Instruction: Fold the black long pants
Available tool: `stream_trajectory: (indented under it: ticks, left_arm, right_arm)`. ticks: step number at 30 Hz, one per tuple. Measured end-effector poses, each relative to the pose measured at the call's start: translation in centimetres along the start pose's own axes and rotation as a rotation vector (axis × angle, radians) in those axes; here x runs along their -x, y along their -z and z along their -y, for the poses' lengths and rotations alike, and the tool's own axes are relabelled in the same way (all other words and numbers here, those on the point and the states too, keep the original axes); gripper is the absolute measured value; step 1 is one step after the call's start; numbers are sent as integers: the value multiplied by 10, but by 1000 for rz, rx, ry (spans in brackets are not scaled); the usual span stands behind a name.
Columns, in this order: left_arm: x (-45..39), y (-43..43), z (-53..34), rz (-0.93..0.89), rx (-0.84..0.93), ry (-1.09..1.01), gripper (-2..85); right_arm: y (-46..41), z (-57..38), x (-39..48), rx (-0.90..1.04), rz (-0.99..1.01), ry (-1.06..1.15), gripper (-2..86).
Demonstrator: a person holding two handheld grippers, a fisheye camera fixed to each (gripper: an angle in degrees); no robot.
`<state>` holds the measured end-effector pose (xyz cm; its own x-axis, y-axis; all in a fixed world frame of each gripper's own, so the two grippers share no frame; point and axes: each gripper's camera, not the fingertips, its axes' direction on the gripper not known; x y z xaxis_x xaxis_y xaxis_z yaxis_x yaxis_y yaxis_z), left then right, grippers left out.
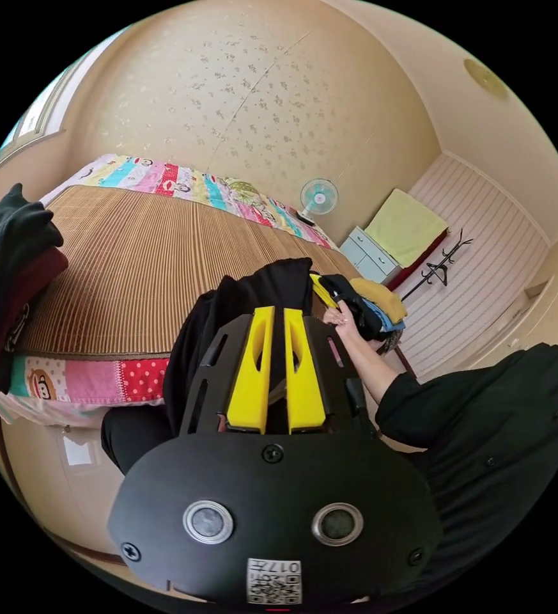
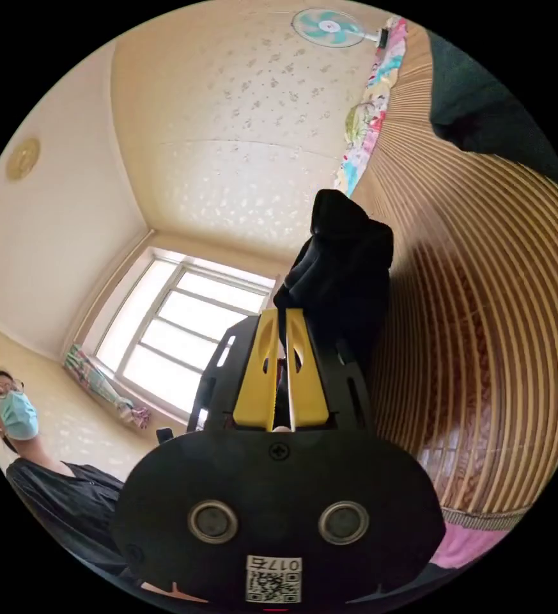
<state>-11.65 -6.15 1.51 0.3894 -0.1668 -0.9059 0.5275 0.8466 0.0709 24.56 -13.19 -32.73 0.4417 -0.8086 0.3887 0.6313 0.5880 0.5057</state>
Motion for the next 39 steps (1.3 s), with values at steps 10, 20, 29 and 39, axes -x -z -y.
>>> stream_trajectory:
  ticks: [10, 20, 29, 39]
  left_arm:
    - [46, -82, 52, -338, 130, 19, 162]
    - [22, 18, 30, -665, -83, -210, 55]
    - [87, 151, 54, -1033, -563, -169, 54]
    - [114, 102, 387, -615, -374, -88, 71]
  right_arm:
    - [-3, -75, 121, 265, 541, 268, 23]
    - [90, -69, 197, 132, 802, 383, 21]
    - [190, -18, 255, -271, 958, 418, 17]
    - [73, 272, 384, -384, 255, 506, 23]
